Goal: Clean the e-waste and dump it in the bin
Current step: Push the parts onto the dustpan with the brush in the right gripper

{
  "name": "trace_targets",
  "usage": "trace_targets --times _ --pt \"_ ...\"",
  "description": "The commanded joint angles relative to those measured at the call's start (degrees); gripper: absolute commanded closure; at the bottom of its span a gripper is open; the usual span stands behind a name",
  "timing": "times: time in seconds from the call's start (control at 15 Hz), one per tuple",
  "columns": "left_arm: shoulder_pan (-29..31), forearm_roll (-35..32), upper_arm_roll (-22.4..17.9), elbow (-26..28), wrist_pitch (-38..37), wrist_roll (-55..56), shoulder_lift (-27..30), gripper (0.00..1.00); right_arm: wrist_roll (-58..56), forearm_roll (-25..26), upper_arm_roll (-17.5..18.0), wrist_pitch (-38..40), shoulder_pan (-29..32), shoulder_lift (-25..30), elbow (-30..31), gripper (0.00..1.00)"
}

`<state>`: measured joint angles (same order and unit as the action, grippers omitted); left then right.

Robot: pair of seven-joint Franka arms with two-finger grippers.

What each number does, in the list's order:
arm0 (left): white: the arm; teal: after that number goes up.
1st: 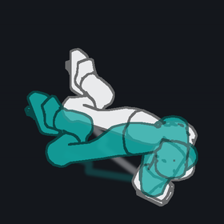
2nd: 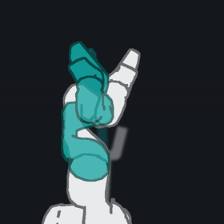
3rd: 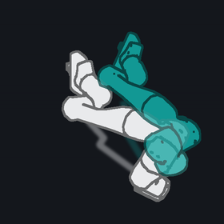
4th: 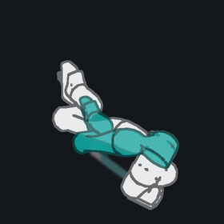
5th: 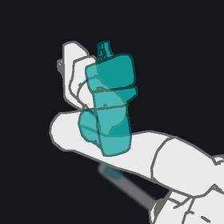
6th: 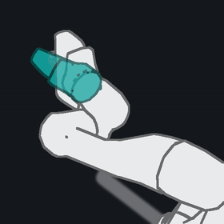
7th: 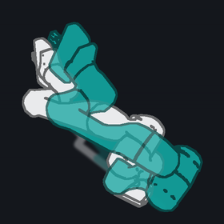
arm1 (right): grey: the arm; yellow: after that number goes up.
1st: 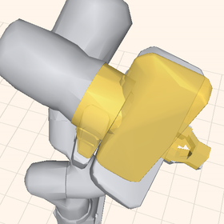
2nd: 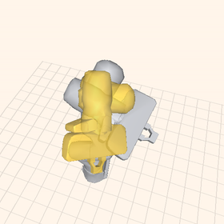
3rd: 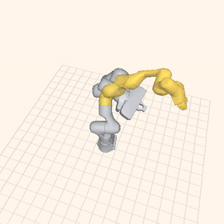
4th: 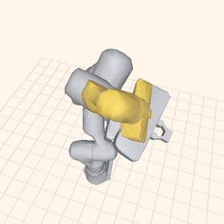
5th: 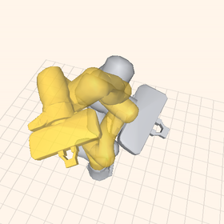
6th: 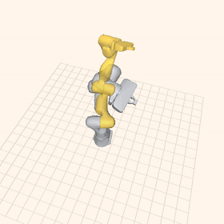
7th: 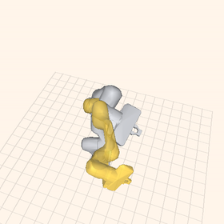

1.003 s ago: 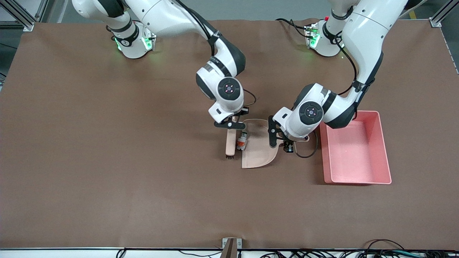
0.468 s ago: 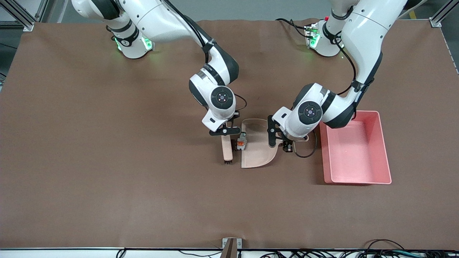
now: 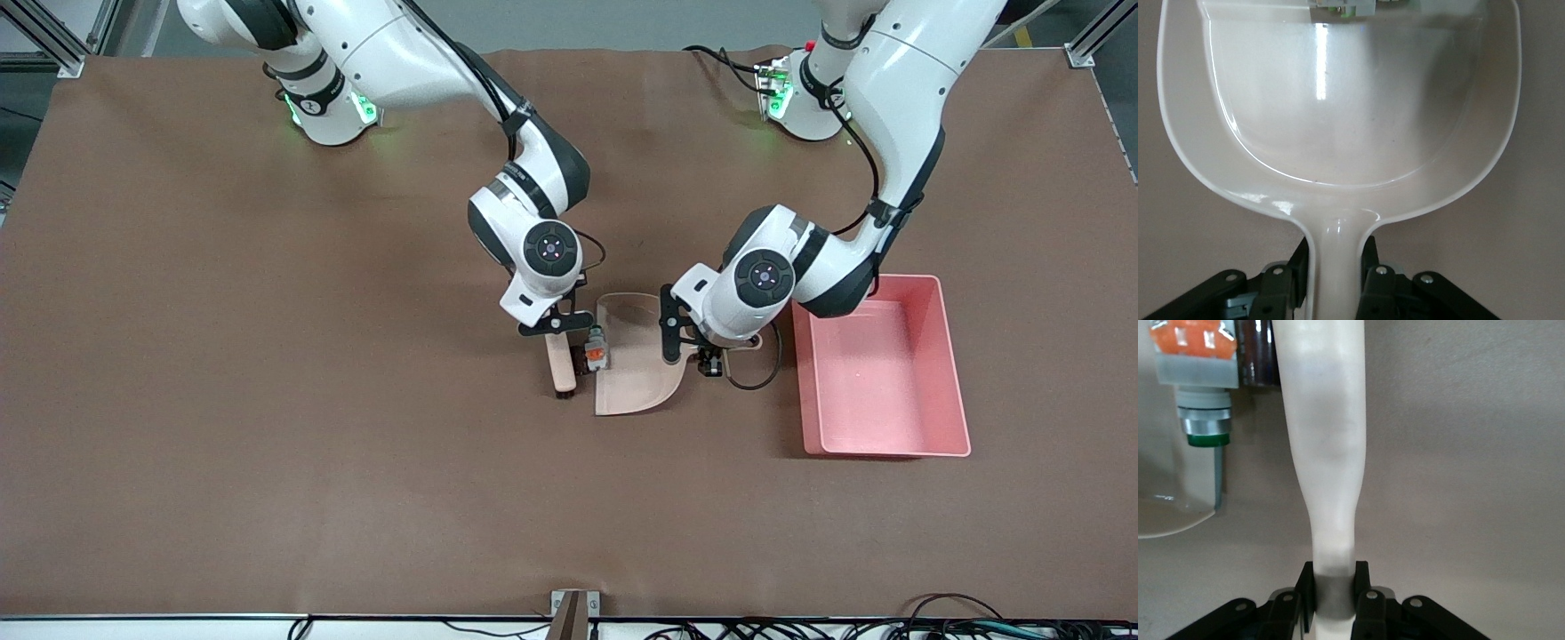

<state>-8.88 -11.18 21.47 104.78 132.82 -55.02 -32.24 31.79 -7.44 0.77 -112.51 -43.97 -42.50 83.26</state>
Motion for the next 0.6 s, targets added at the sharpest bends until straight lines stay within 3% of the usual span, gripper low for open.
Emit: trace_targets --times 0.0,0.27,0.53 --pt "-0.6 -1.3 -0.1 -1.6 -1.3 0.9 -0.9 1.00 -1.8 0.2 0.6 0.3 -0.4 0.6 0.3 1.00" --pt "-0.6 -1.4 -0.2 -1.5 -1.4 0.9 -0.9 1.00 -2.9 -0.4 0.9 -2.2 -1.7 -0.6 0.1 1.00" --pt "-0.6 -2.6 -0.2 -1.7 -1.5 0.9 -1.2 1.00 -2.8 -5.3 1.0 -3.0 -4.2 -0.7 -0.3 1.00"
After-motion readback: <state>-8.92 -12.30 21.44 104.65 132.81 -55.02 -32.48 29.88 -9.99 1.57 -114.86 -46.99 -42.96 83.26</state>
